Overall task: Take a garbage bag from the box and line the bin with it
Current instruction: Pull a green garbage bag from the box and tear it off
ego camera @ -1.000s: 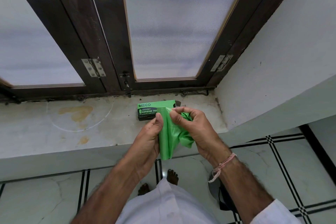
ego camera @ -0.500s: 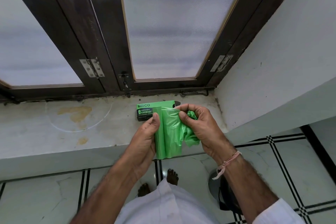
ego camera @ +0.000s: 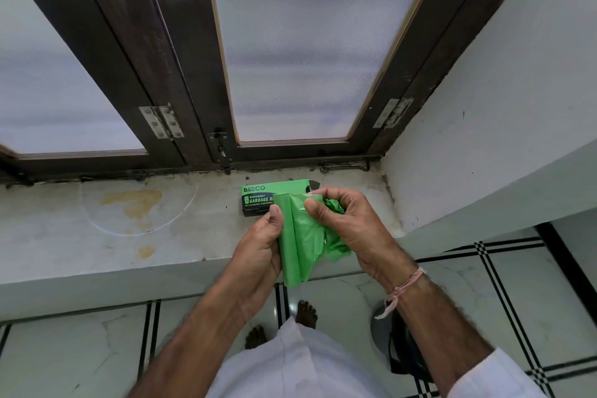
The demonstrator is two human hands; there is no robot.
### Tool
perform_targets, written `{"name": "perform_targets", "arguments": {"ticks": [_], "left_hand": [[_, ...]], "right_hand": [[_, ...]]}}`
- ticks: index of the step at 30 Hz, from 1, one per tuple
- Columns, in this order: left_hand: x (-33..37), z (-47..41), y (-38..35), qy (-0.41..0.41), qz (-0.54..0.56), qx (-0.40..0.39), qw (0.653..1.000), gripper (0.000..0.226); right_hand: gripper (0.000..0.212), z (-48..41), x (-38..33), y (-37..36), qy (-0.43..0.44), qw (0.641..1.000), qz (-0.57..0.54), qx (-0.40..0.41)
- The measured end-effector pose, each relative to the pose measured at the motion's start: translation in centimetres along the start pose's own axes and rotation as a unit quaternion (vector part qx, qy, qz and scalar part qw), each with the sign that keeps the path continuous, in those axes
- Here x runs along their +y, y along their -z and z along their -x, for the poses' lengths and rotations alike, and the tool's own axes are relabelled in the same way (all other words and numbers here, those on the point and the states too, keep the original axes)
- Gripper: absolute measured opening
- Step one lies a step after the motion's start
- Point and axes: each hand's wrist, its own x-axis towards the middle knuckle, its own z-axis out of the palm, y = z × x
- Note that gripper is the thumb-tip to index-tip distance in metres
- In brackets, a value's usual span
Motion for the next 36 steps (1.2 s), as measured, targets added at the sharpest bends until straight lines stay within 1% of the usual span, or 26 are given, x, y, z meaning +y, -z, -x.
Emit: {"name": "perform_targets", "arguments": {"ticks": [3,6,11,13,15,17,19,22,24,28,32,36], "left_hand": [[0.2,-0.1,0.2,-0.004,0.012,0.007,1.0,0.058],[0.2,-0.3,0.4,-0.006,0.015,0.016,1.0,0.057],[0.3,-0.3,0.3,-0.011,-0.019,0.011,1.0,0.059],[0.4,-0.3,0.3,-0.015,-0.021,0.012,1.0,0.058],[0.5,-0.2,0.2,-0.016,-0.02,0.013,1.0,0.054],[0.5,-0.1,0.1,-0.015,-0.017,0.015,1.0,0.051],[0.4,-0.2,-0.1,-0.012,-0.016,0.013,1.0,0.051],[0.3,-0.1,-0.5,-0.008,-0.025,0.009,1.0,0.051],[0.3,-0.1,-0.4,-0.005,-0.032,0.009,0.999,0.048],[0.2,-0.4,0.2,-0.003,-0.019,0.034,0.999,0.043],[0.0,-0.5,0.3,0.001,-0.014,0.031,0.999,0.044],[0.0,-0.5,0.2,0.0,-0.001,0.024,1.0,0.05]], "right_hand": [[0.03,-0.4,0.2,0.6,0.007,1.0,-0.002,0.016],[0.024,-0.7,0.2,1.1,0.026,0.999,0.014,0.013],[0.018,-1.2,0.3,1.3,0.045,0.998,0.032,0.012],[0.015,-1.3,0.4,1.3,0.049,0.998,0.035,0.015],[0.009,-1.4,0.4,1.3,0.058,0.996,0.061,0.014],[0.015,-1.2,0.3,1.1,0.052,0.995,0.079,0.012],[0.019,-0.9,-0.1,0.6,0.023,0.998,0.05,-0.003],[0.037,-0.3,-0.4,-0.2,0.008,0.999,0.033,-0.028],[0.035,-0.3,-0.1,-0.4,0.003,1.0,0.017,-0.018],[0.031,-0.4,0.3,0.2,-0.013,1.0,-0.004,0.023],[0.02,-0.8,0.6,0.9,0.001,0.999,-0.014,0.03],[0.02,-1.2,0.8,1.3,0.014,0.999,-0.002,0.033]]}}
